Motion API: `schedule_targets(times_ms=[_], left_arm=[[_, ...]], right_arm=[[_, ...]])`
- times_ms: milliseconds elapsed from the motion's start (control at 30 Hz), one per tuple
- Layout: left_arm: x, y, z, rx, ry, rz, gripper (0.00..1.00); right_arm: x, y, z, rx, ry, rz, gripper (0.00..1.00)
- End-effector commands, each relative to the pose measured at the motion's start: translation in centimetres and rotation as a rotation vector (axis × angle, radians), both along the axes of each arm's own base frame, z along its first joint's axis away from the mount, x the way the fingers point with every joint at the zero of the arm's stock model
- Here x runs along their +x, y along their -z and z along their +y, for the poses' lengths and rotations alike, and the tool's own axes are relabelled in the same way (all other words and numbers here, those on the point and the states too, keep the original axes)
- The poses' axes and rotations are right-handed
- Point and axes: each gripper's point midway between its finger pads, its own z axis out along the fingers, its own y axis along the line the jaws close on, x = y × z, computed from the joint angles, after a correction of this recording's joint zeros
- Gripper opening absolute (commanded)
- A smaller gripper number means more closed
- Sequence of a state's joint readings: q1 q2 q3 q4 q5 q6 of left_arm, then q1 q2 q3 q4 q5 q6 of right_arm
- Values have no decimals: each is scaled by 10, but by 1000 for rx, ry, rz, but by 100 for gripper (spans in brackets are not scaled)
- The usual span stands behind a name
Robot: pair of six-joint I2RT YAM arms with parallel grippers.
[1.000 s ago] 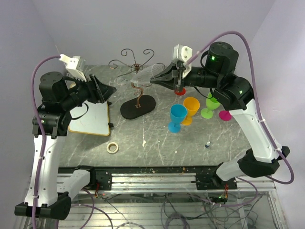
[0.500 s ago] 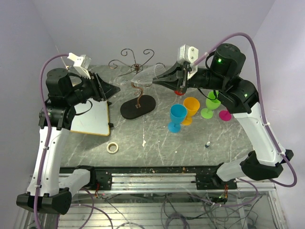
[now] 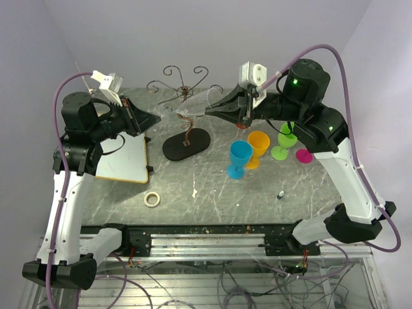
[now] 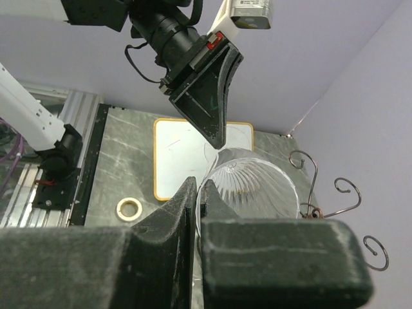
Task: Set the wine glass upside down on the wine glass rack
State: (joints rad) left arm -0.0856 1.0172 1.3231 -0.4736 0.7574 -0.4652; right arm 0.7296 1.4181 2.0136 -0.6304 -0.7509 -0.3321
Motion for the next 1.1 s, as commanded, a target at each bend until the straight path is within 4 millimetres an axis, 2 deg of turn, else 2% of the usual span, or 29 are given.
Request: schedule_targets(times_ms=[0,67,100,233,300,333,500,600,833,967,1067], left_arm=[[-5,-9,1,-7,9,-50,7],[-7,-10,2,-2,6,-62,7],[-8,-12,2,3,3,-74,7],[-8,-16,13,26,-63,-99,7],[-8,-18,21,43,-106,-104,7],[-9,-20,24,48,-120,-113,7],[-16,-27,35,86,-157,-175,7],[-16,-31,50,111,-231,-209,7],[-17,-40,76,159,-353,-243,7],[-15,-51,104,286,-493,-310,7],[-17,-67,129,410,-605,-379,7]], right_arm=[[3,0,3,10,1,-8,0],[6,2,2,6,18,-11,0],[8,4,2,4,27,-14,4],[12,8,-1,-6,55,-19,31],[14,9,-4,-12,74,-24,50],[15,9,-5,-14,85,-25,55],[20,3,-24,-6,135,-45,69],[19,-4,-39,10,153,-52,78],[19,-12,-84,32,232,-87,81],[32,3,-106,23,345,-85,81],[47,22,-118,1,440,-71,81]])
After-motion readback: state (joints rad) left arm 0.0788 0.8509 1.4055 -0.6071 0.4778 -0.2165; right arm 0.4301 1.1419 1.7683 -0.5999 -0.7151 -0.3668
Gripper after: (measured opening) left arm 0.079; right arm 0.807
